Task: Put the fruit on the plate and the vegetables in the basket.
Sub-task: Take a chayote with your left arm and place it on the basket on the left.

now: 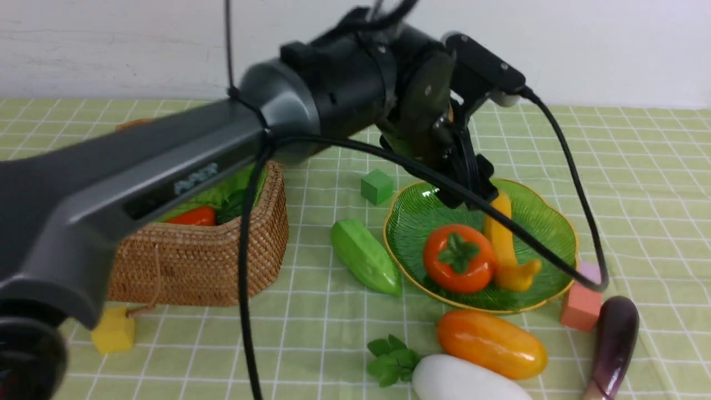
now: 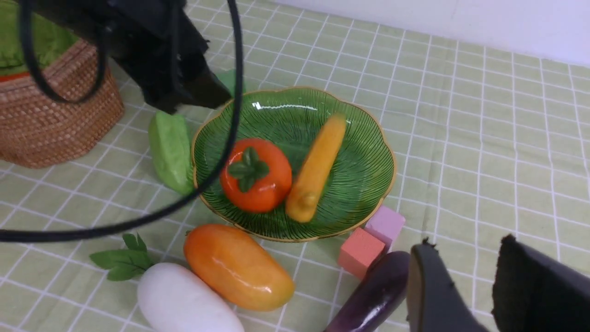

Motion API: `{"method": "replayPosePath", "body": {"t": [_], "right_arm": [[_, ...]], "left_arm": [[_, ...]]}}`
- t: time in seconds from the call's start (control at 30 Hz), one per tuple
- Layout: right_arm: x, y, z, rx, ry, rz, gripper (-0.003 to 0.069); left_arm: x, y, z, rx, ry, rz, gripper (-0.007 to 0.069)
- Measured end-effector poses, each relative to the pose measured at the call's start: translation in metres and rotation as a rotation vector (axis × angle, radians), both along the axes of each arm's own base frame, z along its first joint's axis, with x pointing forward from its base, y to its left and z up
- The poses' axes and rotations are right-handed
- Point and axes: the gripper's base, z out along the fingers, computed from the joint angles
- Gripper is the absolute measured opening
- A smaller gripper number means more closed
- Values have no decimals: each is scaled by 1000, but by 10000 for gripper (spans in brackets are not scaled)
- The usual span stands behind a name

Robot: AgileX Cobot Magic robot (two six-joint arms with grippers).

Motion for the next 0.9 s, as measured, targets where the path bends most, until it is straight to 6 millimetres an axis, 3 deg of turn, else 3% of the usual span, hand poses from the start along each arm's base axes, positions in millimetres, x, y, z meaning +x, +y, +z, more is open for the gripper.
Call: {"method": "replayPosePath", "body": {"t": [0.03,0.13,0.17,0.27,0.3,0.53,0.67,0.8,0.9], "right_arm": [[0,0,0,1,0,1,221],[-1,1,-1,9,12,5,221],[-1,1,-1,14,19,8,221],[-1,2,-1,18,22,11,222],[-1,2,-1,22,24,13,223],[-5,8,-4,35,70,80,229],[-7,11,-5,20,77,133,232],[-9,15,-5,15,76,195,232],[-10,16,-5,9,73,213,232]], "left_arm": [[-2,2,4,-7,3,7,449],[-20,18,24,-43,114,124,280],[-28,26,32,-36,169,176,183],[-38,35,36,6,236,220,11],[-39,36,35,19,251,223,-13],[-41,37,-6,92,369,284,-13],[-29,36,-32,124,412,354,5],[12,40,-71,55,475,520,176],[27,44,-83,21,491,578,267]]}}
